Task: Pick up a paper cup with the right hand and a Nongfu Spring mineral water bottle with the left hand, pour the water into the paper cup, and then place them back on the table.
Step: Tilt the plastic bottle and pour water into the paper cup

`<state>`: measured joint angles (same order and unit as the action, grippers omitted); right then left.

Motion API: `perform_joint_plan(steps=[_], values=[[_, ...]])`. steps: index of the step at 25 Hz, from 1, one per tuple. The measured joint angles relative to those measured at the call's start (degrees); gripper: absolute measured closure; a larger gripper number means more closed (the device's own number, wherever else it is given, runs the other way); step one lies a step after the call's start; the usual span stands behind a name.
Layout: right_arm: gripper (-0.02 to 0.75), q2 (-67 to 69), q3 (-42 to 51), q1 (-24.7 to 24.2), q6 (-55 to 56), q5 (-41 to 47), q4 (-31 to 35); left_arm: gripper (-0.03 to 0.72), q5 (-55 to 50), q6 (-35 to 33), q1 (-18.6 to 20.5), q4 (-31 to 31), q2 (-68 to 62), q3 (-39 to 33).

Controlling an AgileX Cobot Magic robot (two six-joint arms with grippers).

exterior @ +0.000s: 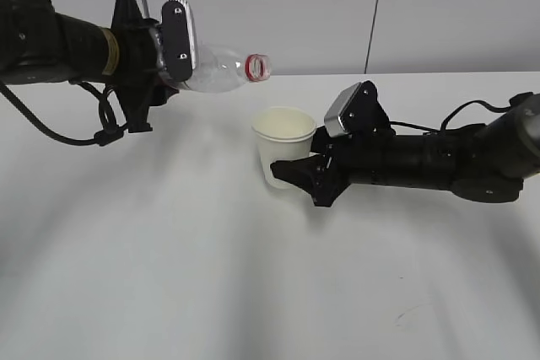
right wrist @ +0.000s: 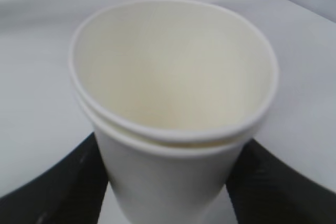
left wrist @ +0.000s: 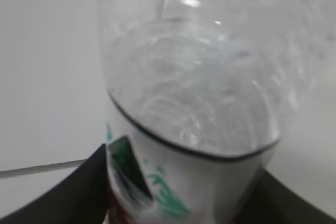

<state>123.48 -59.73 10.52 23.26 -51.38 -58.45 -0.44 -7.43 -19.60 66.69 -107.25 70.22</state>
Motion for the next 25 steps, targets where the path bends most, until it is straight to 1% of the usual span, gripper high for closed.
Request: perform_joint_plan(steps=[9,18,25], values=[[0.251,0.0,-0.8,0.0,0.2,1.0,-1.1,0.286,-1.5,-0.1,-1.9,4.8,0.0,0.0],[0.251,0.0,-0.8,0.0,0.4,1.1,-1.7,0.286,-2.0,-0.2,-2.0,7.5,0.0,0.0],[0.251,0.0,-1.6,0.0,2.0,1.1,-5.0,0.286,-2.5,-0.2,-2.0,9.4,0.0,0.0]])
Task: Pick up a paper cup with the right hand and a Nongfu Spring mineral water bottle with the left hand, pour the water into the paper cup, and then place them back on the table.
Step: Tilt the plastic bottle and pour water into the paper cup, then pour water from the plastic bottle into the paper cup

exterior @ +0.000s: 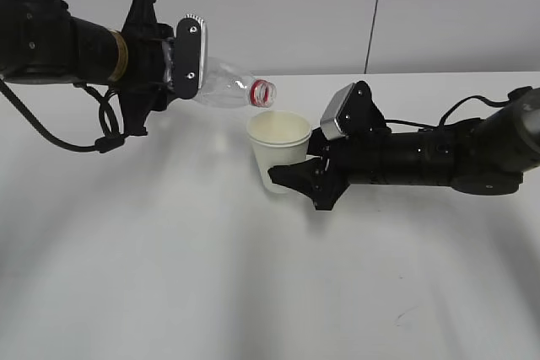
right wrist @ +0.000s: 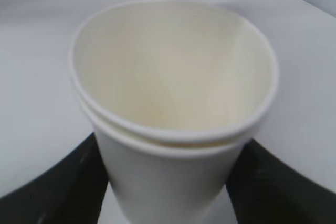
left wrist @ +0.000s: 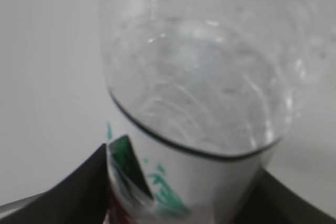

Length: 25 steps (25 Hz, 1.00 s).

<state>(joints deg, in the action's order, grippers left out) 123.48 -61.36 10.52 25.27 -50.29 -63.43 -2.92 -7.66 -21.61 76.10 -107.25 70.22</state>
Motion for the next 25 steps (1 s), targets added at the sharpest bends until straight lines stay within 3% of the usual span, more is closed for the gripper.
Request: perform_joint_plan(steps=[25], values=[[0.252,0.0,0.0,0.0,1.4,-1.2,-4.7,0.293,-2.8,-0.2,0.0,8.2,0.0,0.0]])
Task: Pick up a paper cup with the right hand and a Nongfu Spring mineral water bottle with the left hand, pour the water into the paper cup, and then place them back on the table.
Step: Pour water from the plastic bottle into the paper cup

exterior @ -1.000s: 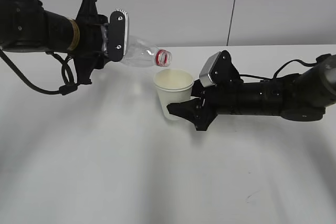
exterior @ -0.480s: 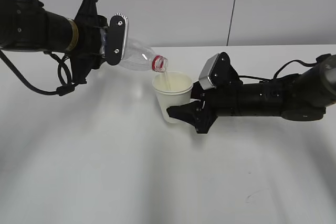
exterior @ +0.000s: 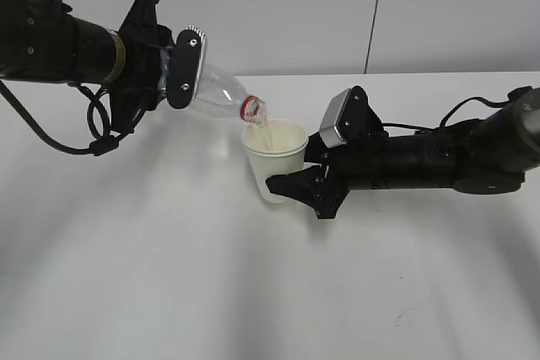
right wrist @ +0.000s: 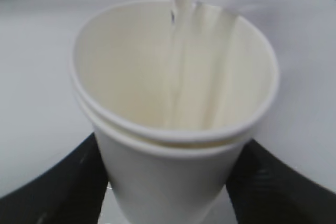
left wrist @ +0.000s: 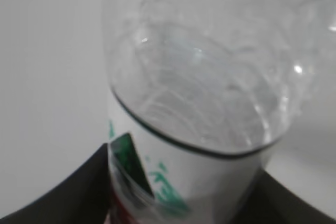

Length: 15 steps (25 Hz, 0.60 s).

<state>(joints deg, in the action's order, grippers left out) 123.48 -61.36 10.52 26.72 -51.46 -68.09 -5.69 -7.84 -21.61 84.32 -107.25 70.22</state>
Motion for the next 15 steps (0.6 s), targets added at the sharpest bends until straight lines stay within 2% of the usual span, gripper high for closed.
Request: perform_joint_plan(steps=[15], values=[[0.252,0.0,0.0,0.0,0.8,0.0,-0.8,0.294,0.0,0.0,0.0,2.0,0.0,0.0]])
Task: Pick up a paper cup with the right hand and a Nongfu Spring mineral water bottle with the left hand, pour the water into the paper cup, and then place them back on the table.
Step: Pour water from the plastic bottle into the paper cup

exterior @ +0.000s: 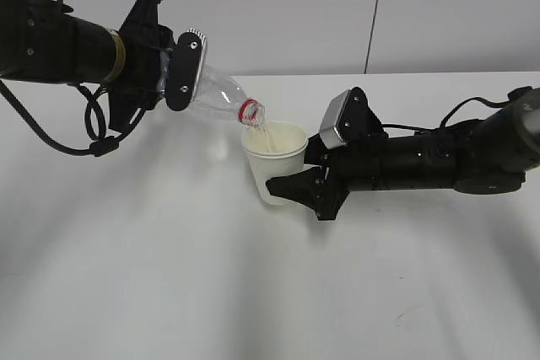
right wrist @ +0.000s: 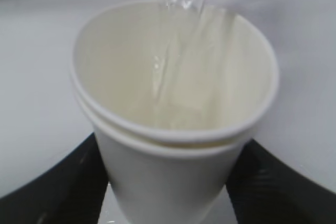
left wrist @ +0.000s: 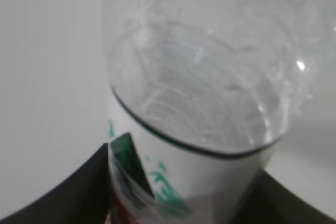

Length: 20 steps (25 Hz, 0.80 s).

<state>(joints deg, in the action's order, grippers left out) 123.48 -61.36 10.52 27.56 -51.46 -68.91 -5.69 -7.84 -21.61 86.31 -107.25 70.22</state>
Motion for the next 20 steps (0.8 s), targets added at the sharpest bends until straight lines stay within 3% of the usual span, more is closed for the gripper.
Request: perform_joint_plan(steps=[20], values=[[0.252,0.0,0.0,0.0,0.0,0.0,0.0,0.302,0.0,0.0,-0.2,0.7,0.0,0.0]])
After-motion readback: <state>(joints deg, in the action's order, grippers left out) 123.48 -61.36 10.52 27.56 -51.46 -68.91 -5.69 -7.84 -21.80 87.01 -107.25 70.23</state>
